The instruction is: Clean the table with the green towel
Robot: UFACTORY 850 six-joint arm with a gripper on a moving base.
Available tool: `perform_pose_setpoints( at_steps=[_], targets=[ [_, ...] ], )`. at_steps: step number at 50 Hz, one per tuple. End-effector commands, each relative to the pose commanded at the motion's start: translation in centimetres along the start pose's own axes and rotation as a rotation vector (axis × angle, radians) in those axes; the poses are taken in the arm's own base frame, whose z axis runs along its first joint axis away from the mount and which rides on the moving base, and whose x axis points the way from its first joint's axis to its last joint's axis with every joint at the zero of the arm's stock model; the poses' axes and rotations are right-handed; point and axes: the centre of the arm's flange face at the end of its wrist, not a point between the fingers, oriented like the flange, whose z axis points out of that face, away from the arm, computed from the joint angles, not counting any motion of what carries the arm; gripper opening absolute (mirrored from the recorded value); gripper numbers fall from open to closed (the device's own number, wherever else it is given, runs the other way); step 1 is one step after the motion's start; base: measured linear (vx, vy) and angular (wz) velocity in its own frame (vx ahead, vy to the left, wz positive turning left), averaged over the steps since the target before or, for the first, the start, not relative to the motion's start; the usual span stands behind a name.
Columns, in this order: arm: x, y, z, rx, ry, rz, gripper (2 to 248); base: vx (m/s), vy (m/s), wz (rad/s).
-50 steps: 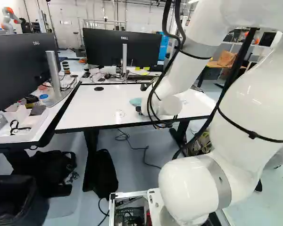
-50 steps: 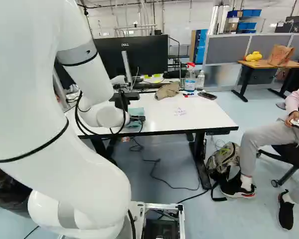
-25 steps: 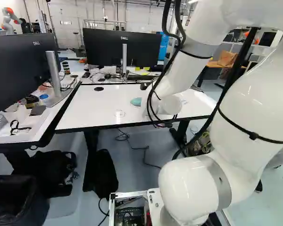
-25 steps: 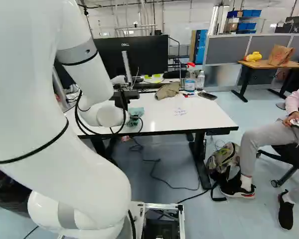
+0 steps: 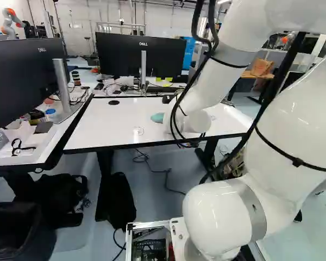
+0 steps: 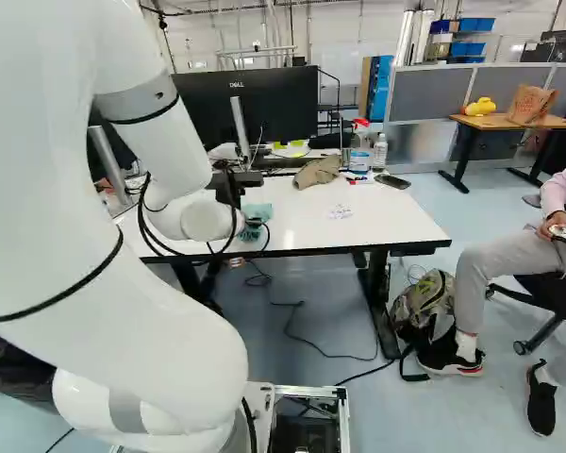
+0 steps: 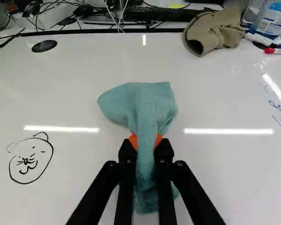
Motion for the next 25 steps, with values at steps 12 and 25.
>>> perform_pose_setpoints(
  at_steps=[12, 25],
  targets=[
    [0.9, -0.4, -0.7, 0.009, 0.034, -0.006, 50, 0.000, 0.000, 0.000],
    [2.6, -1.9, -0.8, 0.045, 0.070, -0.029, 50, 0.000, 0.000, 0.000]
  ],
)
